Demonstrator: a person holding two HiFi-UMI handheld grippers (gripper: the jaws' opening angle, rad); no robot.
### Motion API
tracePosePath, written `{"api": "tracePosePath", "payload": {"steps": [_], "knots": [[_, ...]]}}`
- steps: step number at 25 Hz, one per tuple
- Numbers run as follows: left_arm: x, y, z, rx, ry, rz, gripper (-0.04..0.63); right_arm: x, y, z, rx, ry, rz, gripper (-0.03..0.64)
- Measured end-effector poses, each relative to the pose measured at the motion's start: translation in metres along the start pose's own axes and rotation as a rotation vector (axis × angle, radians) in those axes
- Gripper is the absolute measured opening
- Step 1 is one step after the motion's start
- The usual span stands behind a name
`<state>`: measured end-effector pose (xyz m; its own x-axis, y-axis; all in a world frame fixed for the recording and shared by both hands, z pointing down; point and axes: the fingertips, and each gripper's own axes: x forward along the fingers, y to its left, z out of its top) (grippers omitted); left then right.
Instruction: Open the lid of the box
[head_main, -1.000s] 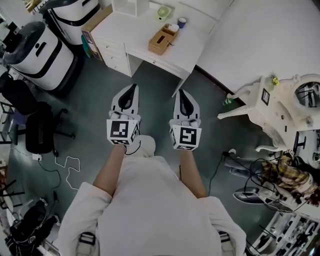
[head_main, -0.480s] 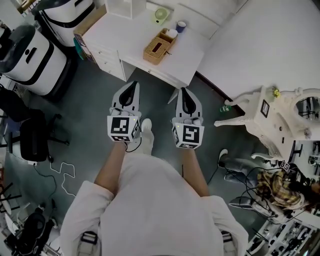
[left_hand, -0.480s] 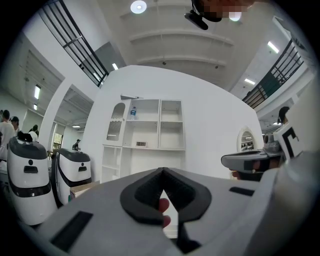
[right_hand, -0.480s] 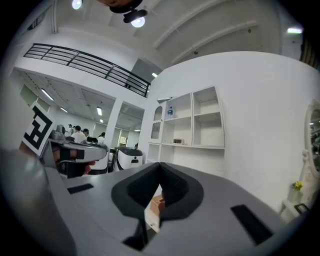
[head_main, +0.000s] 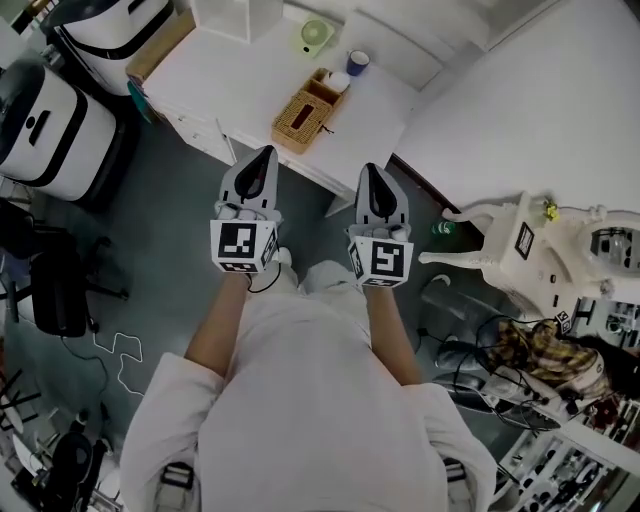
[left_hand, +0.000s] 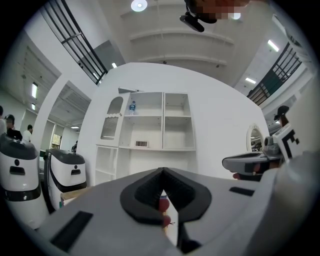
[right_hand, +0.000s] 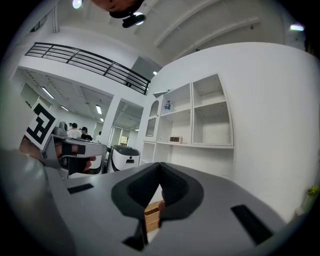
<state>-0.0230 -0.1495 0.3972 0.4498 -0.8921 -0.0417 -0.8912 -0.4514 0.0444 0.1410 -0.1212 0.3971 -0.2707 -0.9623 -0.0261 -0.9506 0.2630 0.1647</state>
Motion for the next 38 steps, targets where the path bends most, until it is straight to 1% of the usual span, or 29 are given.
{"api": "tracePosePath", "payload": {"steps": [5,11,15,19,20,21,23,26,29,30,32,34,36,38], "knots": [[0.031,0.006,-0.008,-0.009,0.019,0.038,-0.003,0.041,-0.020,-0.027,-0.012,0.007,0.074,-0.008],[0.065,0.016,-0.026,-0.017,0.021,0.114,-0.003,0.089,-0.031,-0.079,-0.007,0.004,0.219,-0.005],[0.082,0.025,-0.062,-0.016,0.010,0.169,-0.003,0.114,-0.035,-0.129,-0.019,-0.001,0.303,-0.005],[0.100,0.034,-0.119,-0.004,0.012,0.190,-0.003,0.142,-0.037,-0.194,-0.010,0.025,0.346,0.000],[0.103,0.037,-0.134,-0.002,0.014,0.193,-0.003,0.149,-0.035,-0.214,-0.004,0.044,0.366,0.026],[0.106,0.039,-0.148,-0.003,0.015,0.197,-0.003,0.157,-0.032,-0.236,0.001,0.068,0.392,0.075],[0.110,0.044,-0.174,-0.012,0.016,0.203,-0.003,0.172,-0.022,-0.281,0.000,0.127,0.447,0.209],[0.113,0.047,-0.205,-0.021,0.021,0.208,-0.003,0.189,-0.011,-0.338,-0.032,0.209,0.486,0.232],[0.113,0.055,-0.222,-0.024,0.026,0.227,-0.003,0.202,-0.008,-0.367,-0.028,0.258,0.501,0.225],[0.113,0.058,-0.224,-0.026,0.025,0.236,-0.003,0.205,-0.008,-0.373,-0.029,0.270,0.506,0.212],[0.113,0.062,-0.226,-0.030,0.023,0.251,-0.005,0.211,-0.010,-0.384,-0.045,0.291,0.510,0.139],[0.113,0.064,-0.225,-0.032,0.027,0.261,-0.003,0.215,-0.009,-0.391,-0.055,0.300,0.524,0.023],[0.112,0.066,-0.222,-0.030,0.037,0.271,-0.003,0.214,-0.006,-0.392,-0.043,0.292,0.552,0.008],[0.110,0.069,-0.215,-0.031,0.046,0.284,-0.003,0.213,-0.007,-0.383,-0.002,0.271,0.561,0.005]]}}
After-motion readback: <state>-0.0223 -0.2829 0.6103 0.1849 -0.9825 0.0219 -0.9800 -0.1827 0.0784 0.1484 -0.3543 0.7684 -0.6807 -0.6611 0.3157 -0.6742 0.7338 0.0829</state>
